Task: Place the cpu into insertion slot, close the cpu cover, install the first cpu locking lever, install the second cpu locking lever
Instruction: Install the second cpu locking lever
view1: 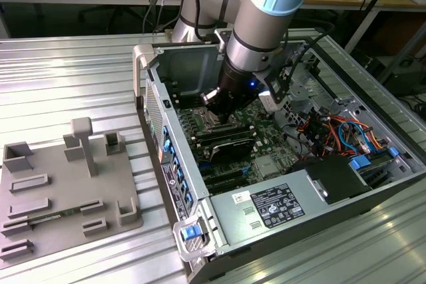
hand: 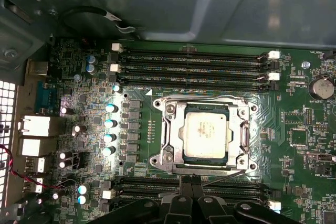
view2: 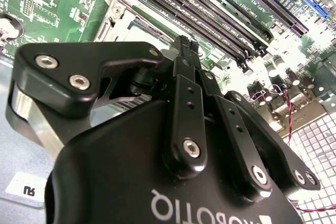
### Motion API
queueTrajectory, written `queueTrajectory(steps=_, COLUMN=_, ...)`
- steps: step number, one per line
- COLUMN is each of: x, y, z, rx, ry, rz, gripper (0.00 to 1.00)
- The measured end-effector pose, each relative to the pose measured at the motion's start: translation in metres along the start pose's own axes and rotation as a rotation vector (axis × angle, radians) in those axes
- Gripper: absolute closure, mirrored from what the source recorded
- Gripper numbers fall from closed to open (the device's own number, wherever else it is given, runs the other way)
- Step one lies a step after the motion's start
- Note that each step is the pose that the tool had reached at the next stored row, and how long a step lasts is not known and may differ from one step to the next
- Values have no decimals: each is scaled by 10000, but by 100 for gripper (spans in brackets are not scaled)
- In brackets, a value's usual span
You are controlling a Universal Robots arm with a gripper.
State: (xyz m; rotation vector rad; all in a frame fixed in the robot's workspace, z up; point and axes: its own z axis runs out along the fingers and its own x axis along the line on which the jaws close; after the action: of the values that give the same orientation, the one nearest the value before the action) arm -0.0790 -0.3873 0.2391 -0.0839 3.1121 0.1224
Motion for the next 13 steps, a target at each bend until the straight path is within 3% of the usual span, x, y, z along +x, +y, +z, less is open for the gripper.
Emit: queueTrajectory(steps=13, x=21, y=0, z=6, rx=0, ry=1, rz=0, gripper=89)
